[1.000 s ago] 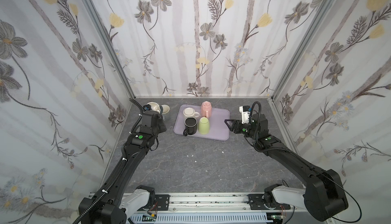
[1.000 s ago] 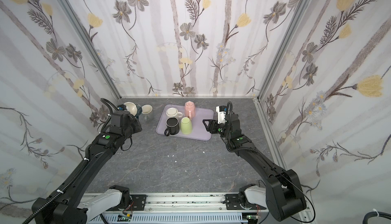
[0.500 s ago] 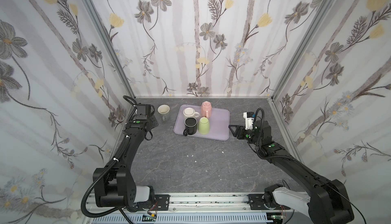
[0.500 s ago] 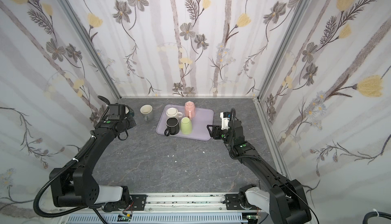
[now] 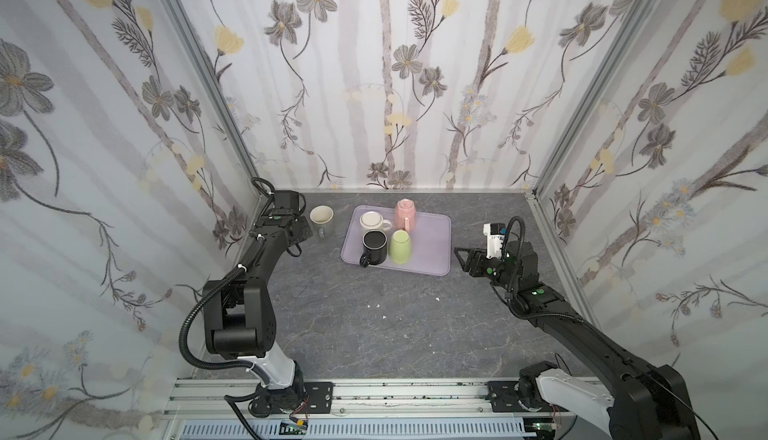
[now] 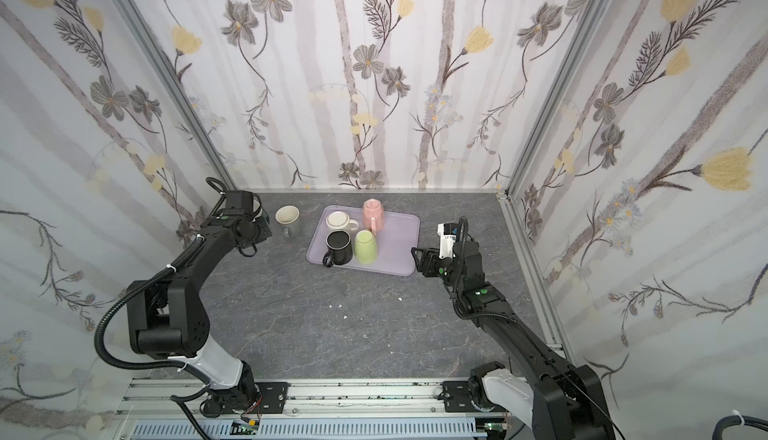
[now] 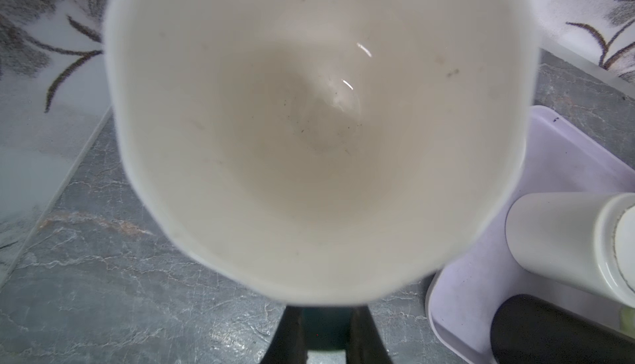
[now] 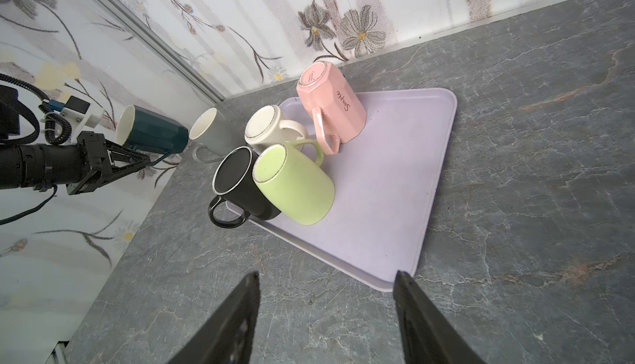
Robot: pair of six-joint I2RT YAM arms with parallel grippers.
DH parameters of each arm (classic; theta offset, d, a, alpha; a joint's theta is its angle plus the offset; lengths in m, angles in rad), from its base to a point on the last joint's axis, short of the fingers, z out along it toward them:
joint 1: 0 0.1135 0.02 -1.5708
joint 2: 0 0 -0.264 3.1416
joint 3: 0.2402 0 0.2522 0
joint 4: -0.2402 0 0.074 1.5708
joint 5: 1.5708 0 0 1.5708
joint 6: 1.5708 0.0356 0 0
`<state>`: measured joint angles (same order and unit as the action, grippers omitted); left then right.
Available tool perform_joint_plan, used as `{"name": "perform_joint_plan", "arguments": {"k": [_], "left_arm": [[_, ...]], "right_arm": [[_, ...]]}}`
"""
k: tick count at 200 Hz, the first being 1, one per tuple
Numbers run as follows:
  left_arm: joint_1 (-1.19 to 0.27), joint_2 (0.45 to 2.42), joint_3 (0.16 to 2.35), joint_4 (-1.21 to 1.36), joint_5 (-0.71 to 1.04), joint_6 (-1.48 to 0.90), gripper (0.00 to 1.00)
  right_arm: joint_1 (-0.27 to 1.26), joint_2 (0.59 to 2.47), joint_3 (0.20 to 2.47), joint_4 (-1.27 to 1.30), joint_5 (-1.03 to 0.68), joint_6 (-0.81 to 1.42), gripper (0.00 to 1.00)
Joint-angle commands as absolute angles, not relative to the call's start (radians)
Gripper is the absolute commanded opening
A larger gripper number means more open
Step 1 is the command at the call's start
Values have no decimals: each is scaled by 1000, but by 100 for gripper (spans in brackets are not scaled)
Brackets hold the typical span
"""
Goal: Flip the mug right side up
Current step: 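Carry the dark green mug beside the grey mug with left gripper while right draws back, then lower the dark green mug upright onto the table and open the left gripper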
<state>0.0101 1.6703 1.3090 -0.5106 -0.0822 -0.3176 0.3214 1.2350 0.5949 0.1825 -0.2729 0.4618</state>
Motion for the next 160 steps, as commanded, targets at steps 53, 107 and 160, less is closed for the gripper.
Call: {"name": "perform_joint_plan", "arguments": {"k": [53, 107, 160], "left_arm": [[12, 1805, 1441, -540, -66, -296, 0], [12, 1872, 1485, -552, -65, -296, 0], [12, 1910, 1523, -590, -122, -275, 0]], "right_arm": [[314, 1249, 591, 199, -260, 448, 63], [310, 1269, 591, 201, -267, 448, 64], [307, 1278, 592, 200, -268, 444, 75]]}}
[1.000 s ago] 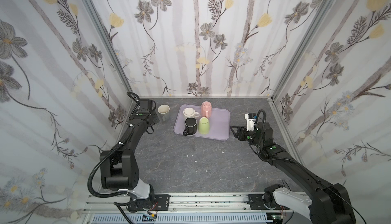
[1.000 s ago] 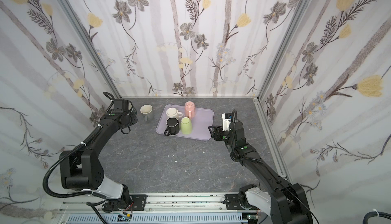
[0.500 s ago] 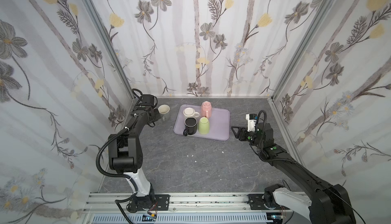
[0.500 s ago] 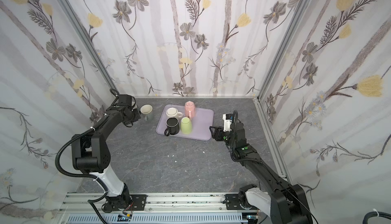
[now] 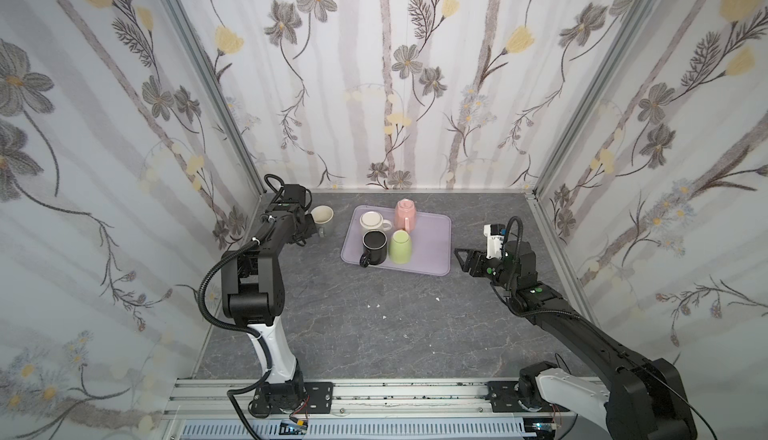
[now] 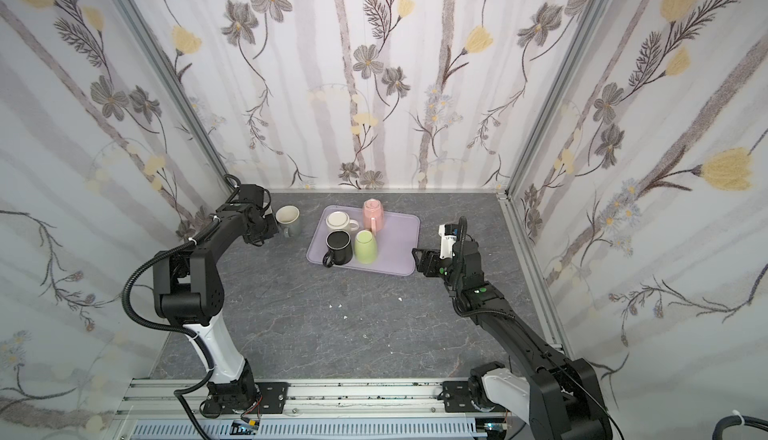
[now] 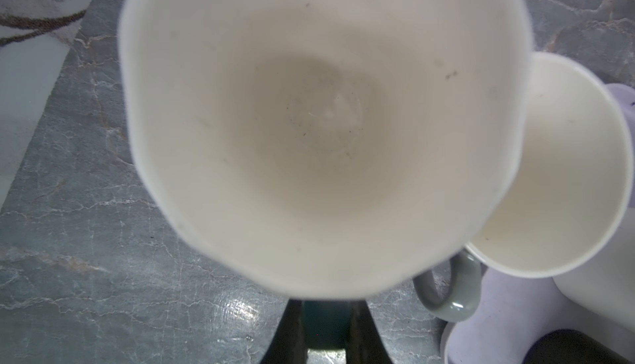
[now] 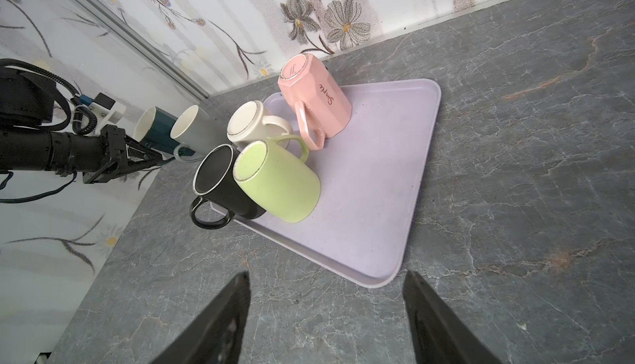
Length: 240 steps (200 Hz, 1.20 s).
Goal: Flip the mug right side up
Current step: 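Lower the dark green mug upright onto the table and open the left gripper, then move the left gripper over the upside-down black mug on the tray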
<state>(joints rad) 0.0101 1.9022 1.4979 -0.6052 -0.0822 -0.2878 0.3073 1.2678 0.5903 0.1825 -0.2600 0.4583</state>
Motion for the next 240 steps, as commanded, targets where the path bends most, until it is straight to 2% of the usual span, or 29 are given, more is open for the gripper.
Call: {"name": "perform_joint_plan", "arguments": {"k": [1, 27, 33, 44, 70, 91, 95, 101, 140, 181, 240], "left_arm": [[12, 1911, 1523, -591, -121, -276, 0], [12, 1916, 1525, -598, -120, -287, 3], [12, 1916, 1524, -598, -120, -288, 10], [12, 1915, 1523, -601, -126, -293, 33], [12, 1902, 1506, -594, -130, -302, 52], [12, 1894, 1501, -595, -129, -307, 60], [12, 1890, 1500, -595, -128, -308, 67], [11, 1883, 1496, -596, -127, -308, 72], [8, 1785, 1429, -574, -111, -328, 76], [-40, 1608, 1298, -524, -127, -341, 100], [-290, 1466, 1219, -470, -171, -298, 100]], "right_arm": [[307, 1278, 592, 201, -268, 443, 75], [307, 1294, 597, 199, -278, 445, 77], [307, 1296, 599, 199, -279, 445, 77], [307, 1299, 601, 196, -279, 445, 78], [305, 1296, 601, 195, -278, 444, 78], [305, 1295, 600, 195, -279, 446, 79], [305, 1296, 600, 195, -280, 446, 79], [305, 1296, 600, 195, -281, 445, 79], [304, 1299, 601, 199, -280, 449, 80], [302, 1291, 616, 176, -307, 460, 80], [289, 1229, 605, 167, -356, 469, 84]]}}
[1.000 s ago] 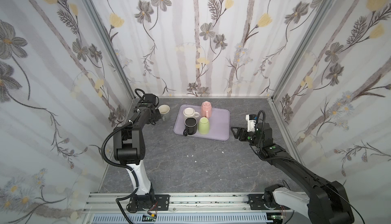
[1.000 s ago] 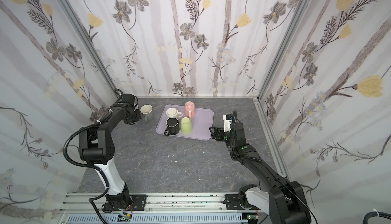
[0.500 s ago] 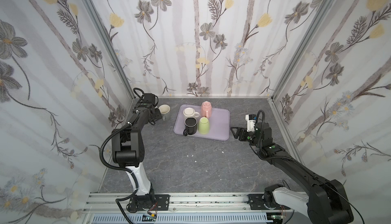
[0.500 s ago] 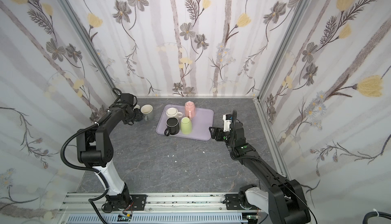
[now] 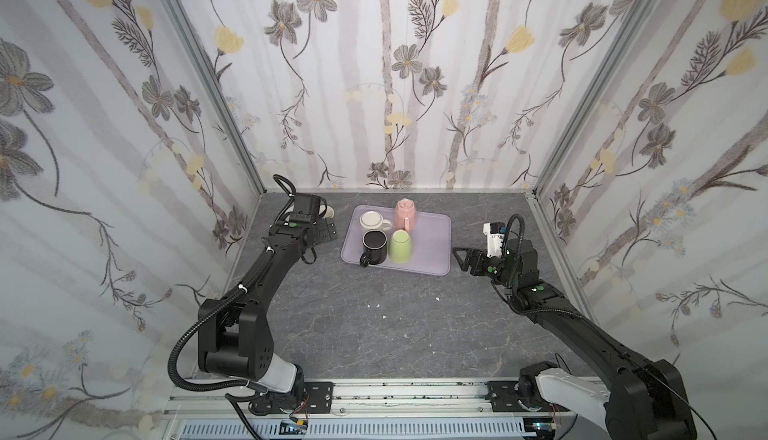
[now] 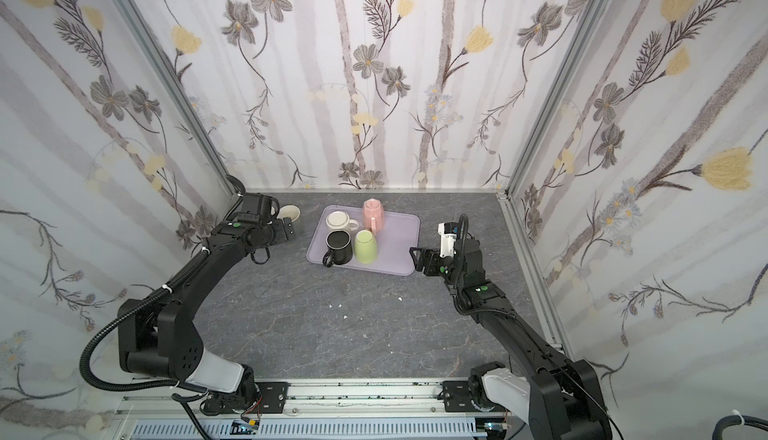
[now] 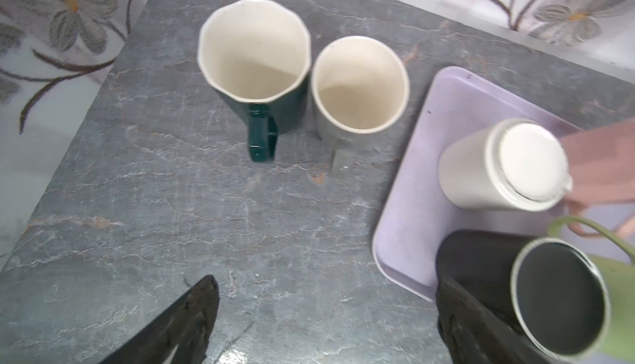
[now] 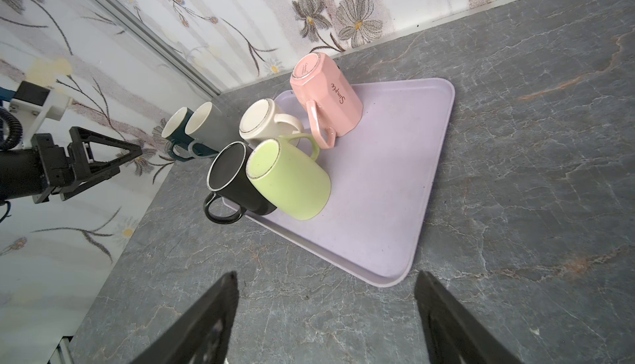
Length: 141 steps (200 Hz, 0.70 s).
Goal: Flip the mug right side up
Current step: 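Move the left gripper over the upside-down black mug on the tray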
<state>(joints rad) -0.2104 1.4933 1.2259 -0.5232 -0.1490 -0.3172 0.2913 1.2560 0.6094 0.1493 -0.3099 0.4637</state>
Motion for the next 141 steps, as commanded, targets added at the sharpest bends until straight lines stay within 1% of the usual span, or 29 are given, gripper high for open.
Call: {"name": "perform_joint_plan", "arguments": {"k": [1, 27, 51, 64, 97, 130, 141], "left_arm": [[-293, 1465, 1219, -470, -171, -298, 100], [-418, 1469, 1233, -451, -171, -285, 100], [-484, 1509, 1237, -450, -173, -285, 100], [-505, 1542, 1244, -461, -173, -287, 100], [-533, 1619, 1252, -464, -150, -283, 100], [-555, 1680, 1245, -456, -147, -278, 100], [-555, 1692, 1239, -448, -124, -267, 96]], "right_arm": [[290, 1226, 604, 170, -359, 469, 84], [291, 1150, 543, 256, -400, 486, 90], [291, 1124, 491, 323, -425, 491, 94], [290, 1127, 478, 334, -426, 500, 95], [290, 1125, 436, 339, -358, 583, 96], [290, 1115, 402, 308, -348, 634, 96], [290, 1106, 392, 293, -339, 642, 96]]}}
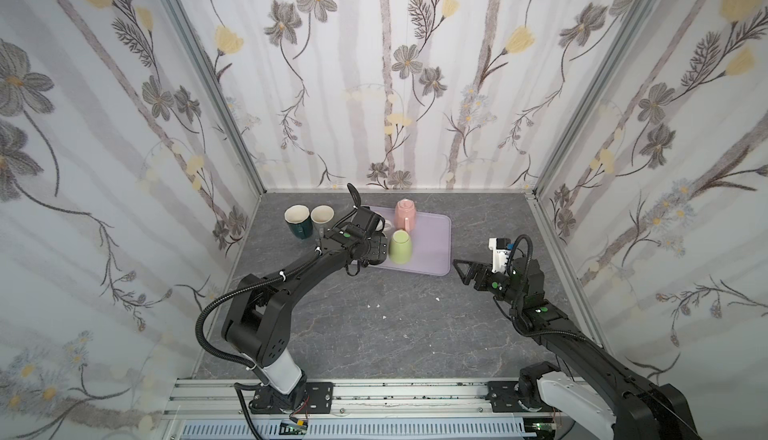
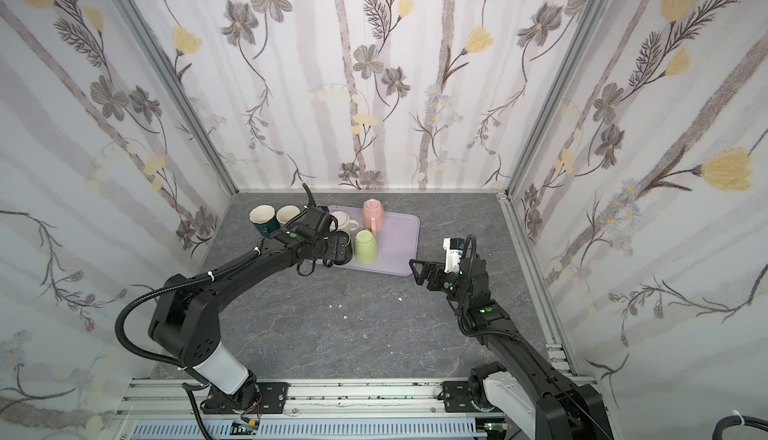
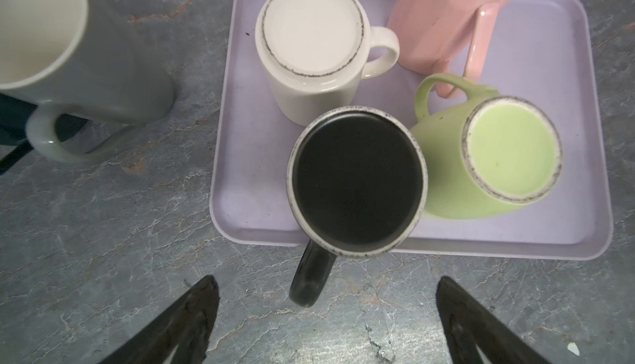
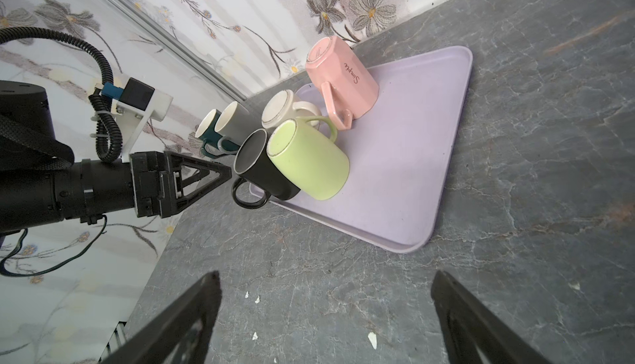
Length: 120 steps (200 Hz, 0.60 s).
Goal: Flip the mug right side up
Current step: 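Move the left gripper over the upside-down black mug on the tray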
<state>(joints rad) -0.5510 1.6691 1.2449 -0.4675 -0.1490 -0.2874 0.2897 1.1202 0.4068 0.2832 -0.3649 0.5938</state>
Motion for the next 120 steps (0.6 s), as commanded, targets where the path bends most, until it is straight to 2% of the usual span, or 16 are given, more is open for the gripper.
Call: {"name": "perform_joint_plan", "arguments": {"k": [1, 24, 40, 64, 79, 120], "left_arm": [[-555, 1693, 1239, -447, -122, -266, 95], [-558, 1717, 1233, -447, -114, -248, 83], [-557, 1741, 1243, -456, -121, -237, 66], [-556, 1782, 1276, -481, -148, -226, 64], [-557, 1803, 1289, -473, -144, -219, 54], [-557, 1859, 1338, -482, -144, -227, 42]], "right_arm": [[291, 1104, 391, 290, -338, 642, 96], [291, 1070, 373, 276, -311, 654, 96], [291, 1047, 372, 254, -293, 660, 96], [291, 1025, 374, 243, -282, 664, 95], [291, 1020, 378, 244, -277, 662, 95], [291, 1039, 427, 212, -254, 632, 95]]}}
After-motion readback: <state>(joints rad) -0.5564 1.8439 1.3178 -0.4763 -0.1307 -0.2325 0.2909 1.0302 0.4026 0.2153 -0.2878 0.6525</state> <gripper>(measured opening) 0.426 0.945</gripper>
